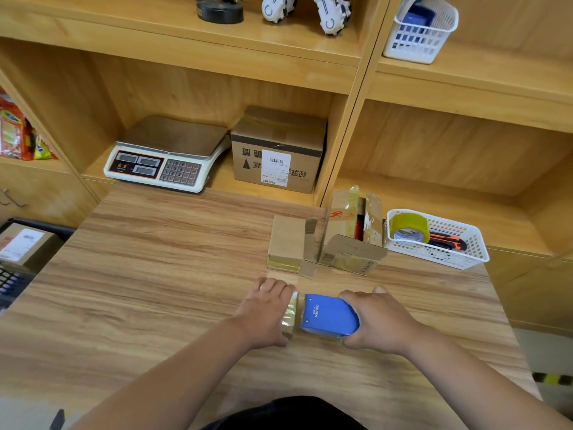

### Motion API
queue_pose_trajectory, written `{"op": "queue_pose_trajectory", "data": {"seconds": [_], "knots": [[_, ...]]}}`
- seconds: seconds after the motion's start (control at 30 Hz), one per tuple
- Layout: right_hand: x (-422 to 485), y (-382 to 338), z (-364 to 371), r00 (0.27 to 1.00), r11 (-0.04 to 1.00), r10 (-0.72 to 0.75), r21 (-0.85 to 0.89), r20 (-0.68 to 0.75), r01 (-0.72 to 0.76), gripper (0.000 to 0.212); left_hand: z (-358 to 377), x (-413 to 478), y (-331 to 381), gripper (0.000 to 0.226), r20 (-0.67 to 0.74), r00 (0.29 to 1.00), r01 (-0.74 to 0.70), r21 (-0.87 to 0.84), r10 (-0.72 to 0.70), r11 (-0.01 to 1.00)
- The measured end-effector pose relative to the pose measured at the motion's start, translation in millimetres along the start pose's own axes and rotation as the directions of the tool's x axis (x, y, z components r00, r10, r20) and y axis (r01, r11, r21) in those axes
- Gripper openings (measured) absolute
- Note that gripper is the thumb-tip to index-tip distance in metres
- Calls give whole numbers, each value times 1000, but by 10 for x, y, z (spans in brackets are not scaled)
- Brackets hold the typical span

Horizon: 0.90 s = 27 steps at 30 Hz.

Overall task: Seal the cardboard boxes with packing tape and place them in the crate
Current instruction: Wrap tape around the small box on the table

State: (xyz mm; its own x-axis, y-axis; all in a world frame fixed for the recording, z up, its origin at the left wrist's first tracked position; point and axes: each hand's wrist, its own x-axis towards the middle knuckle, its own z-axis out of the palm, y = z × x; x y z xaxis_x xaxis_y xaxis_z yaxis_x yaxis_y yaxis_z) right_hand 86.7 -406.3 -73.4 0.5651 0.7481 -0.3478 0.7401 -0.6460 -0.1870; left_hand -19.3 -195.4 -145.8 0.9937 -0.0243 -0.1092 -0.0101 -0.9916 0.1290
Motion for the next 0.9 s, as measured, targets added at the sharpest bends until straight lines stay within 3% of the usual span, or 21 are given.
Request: {"op": "queue_pose_trajectory", "data": {"seconds": [0.17,0.27,0.4,0.53,0.7,0.9], "knots": [[-46,-88,-191,998,995,-8,100,-62,15,54,-84,-59,-153,98,12,997,80,-366,-81,927],[-30,-176,-244,999,997,-30,69,-39,32,52,-44,-121,-177,97,73,995,103,-586,-74,804],[27,-308,-165,1000,994,-24,104,19,21,49,91,-219,-241,97,180,979,199,-746,-95,636],[118,-435,-24,999,995,-33,100,31,30,46,177,-279,-326,96,232,968,239,-760,-92,604],[213,-519,10,998,998,-50,31,27,49,44,165,-261,-312,114,235,967,239,-715,-96,657],[269,-607,-12,998,999,-52,11,26,52,48,183,-238,-426,114,289,948,296,-662,-130,688]]}}
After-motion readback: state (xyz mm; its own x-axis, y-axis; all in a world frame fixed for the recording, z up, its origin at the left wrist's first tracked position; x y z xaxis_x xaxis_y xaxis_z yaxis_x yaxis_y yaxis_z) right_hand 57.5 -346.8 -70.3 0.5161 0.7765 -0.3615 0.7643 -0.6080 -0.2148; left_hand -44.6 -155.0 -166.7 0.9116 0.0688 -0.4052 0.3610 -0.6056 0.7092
